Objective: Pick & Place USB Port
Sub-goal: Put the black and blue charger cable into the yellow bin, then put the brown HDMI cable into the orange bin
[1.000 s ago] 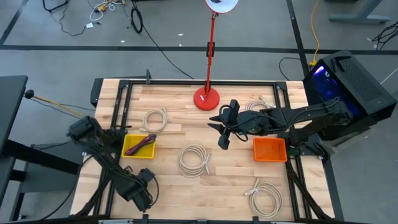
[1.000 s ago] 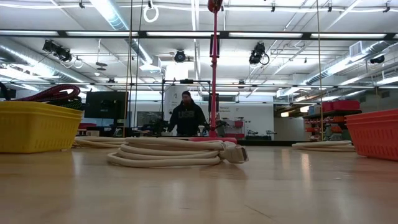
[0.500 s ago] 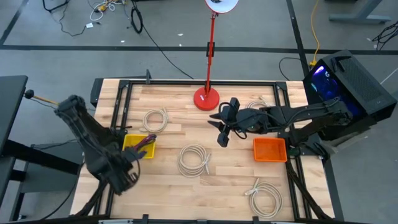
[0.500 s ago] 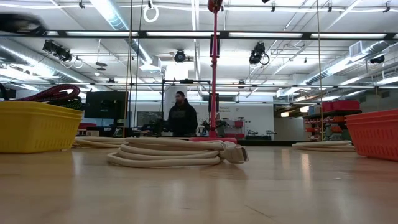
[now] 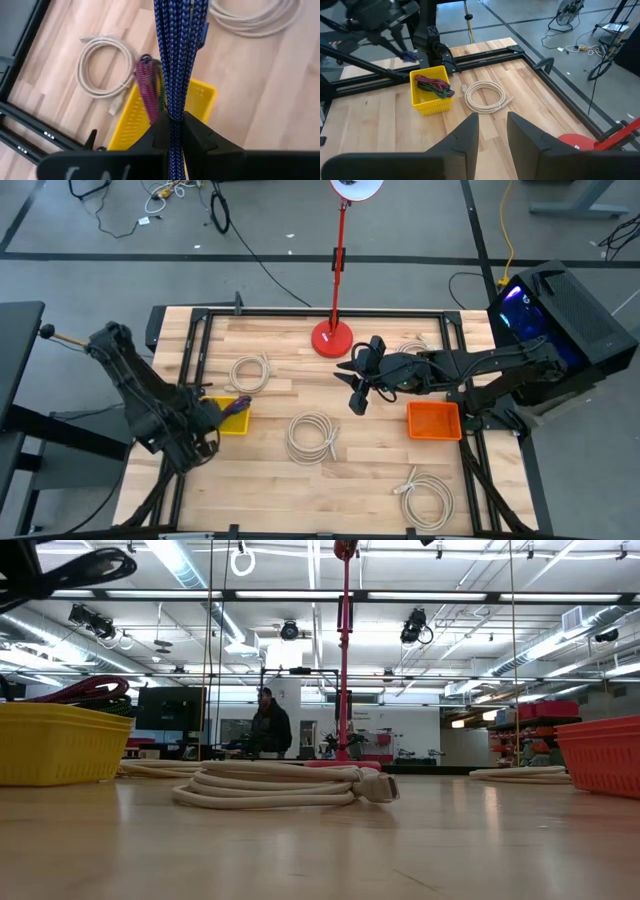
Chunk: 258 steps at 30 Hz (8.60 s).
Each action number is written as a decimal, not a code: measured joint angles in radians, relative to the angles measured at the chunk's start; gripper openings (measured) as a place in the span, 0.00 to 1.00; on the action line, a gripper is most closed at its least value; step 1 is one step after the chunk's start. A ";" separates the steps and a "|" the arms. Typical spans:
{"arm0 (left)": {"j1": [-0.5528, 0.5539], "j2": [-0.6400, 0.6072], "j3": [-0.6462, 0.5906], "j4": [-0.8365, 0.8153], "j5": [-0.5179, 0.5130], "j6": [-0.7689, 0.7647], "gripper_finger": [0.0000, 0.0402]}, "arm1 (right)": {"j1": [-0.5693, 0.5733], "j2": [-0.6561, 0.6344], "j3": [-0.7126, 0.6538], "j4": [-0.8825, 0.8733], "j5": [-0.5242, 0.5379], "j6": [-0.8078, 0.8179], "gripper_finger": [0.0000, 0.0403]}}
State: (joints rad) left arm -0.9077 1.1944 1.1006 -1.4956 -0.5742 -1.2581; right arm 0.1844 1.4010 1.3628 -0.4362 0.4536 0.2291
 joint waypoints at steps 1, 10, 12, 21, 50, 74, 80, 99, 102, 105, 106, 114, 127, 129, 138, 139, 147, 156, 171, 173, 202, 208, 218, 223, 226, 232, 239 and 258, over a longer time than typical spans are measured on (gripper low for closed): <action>0.000 -0.016 -0.019 0.001 -0.004 -0.022 0.06 | 0.000 0.000 0.000 0.000 0.000 0.000 0.26; 0.001 -0.160 -0.170 0.078 -0.081 -0.145 0.06 | 0.000 0.000 0.000 0.003 0.001 0.002 0.26; 0.001 -0.181 -0.209 0.102 -0.067 -0.150 0.06 | 0.000 0.000 0.000 0.003 0.000 0.007 0.26; 0.001 -0.233 -0.348 0.178 -0.019 -0.184 0.06 | 0.000 0.000 0.000 0.003 -0.001 0.017 0.26; 0.002 -0.248 -0.438 0.162 -0.037 -0.305 0.16 | 0.000 0.000 0.000 0.002 -0.001 0.025 0.26; 0.079 -0.248 -0.370 0.081 -0.090 -0.434 0.19 | 0.000 0.000 0.000 0.002 -0.001 0.024 0.26; 0.225 -0.276 -0.161 0.096 -0.162 -0.113 0.19 | 0.000 0.000 0.000 0.036 0.000 0.017 0.26; 0.905 -0.285 0.066 0.207 0.295 0.855 0.17 | 0.007 0.001 0.000 0.080 -0.009 0.025 0.26; 0.974 -0.284 0.008 0.314 0.355 0.910 0.18 | 0.007 0.001 0.000 0.082 -0.031 0.025 0.26; 1.049 -0.264 -0.051 0.371 0.371 0.938 0.19 | 0.008 0.001 0.000 0.082 -0.051 0.030 0.26; 1.075 -0.254 -0.072 0.375 0.378 0.941 0.19 | 0.010 0.001 0.000 0.081 -0.054 0.038 0.26; 1.234 -0.115 -0.204 0.528 0.611 1.009 0.24 | 0.036 0.036 0.000 0.079 -0.054 0.043 0.26; 1.325 0.186 -0.202 0.594 0.699 1.108 0.30 | 0.077 0.102 0.000 0.096 -0.114 0.049 0.26; 1.332 0.228 -0.202 0.610 0.713 1.115 0.31 | 0.080 0.102 0.000 0.095 -0.114 0.045 0.26; 1.350 0.346 -0.201 0.687 0.753 1.135 0.34 | 0.082 0.101 0.000 0.120 -0.124 0.047 0.26; 1.350 0.357 -0.201 0.687 0.743 1.139 0.34 | 0.082 0.101 0.000 0.135 -0.126 0.047 0.26; 1.350 0.412 -0.201 0.687 0.649 1.141 0.35 | 0.081 0.101 0.000 0.190 -0.133 0.017 0.26; 1.351 0.424 -0.202 0.715 0.677 1.137 0.35 | 0.081 0.101 0.000 0.190 -0.132 0.016 0.26; 1.349 0.516 -0.205 0.747 0.698 1.118 0.31 | 0.082 0.101 0.000 0.194 -0.133 0.016 0.26; 1.349 0.517 -0.205 0.749 0.691 1.118 0.22 | 0.081 0.101 0.000 0.194 -0.133 0.016 0.26; 1.172 -0.060 0.202 0.808 0.539 0.965 0.10 | -0.096 0.101 0.000 0.168 -0.174 0.066 0.26; 0.992 -0.073 0.200 0.799 0.354 0.949 0.10 | -0.181 0.101 0.000 0.277 -0.325 0.106 0.26; 0.825 0.029 0.201 0.864 0.098 0.971 0.10 | -0.269 0.104 0.000 0.439 -0.494 0.140 0.26; 0.789 0.079 0.200 0.946 0.080 1.008 0.10 | -0.279 0.130 0.000 0.458 -0.529 0.158 0.26; 0.785 0.091 0.200 0.954 0.068 1.015 0.10 | -0.281 0.139 -0.001 0.464 -0.574 0.180 0.26; 0.785 0.086 0.200 0.959 0.050 1.009 0.10 | -0.281 0.147 -0.001 0.494 -0.586 0.182 0.26; 0.771 0.086 0.200 0.992 0.043 1.004 0.10 | -0.280 0.148 -0.001 0.507 -0.590 0.178 0.26; 0.751 0.091 0.202 1.026 0.031 1.012 0.10 | -0.294 0.153 -0.001 0.539 -0.649 0.177 0.18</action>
State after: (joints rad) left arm -0.1566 1.2850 1.3022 -0.4697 -0.5434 -0.2462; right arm -0.1101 1.5538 1.3621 0.1032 -0.1955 0.4065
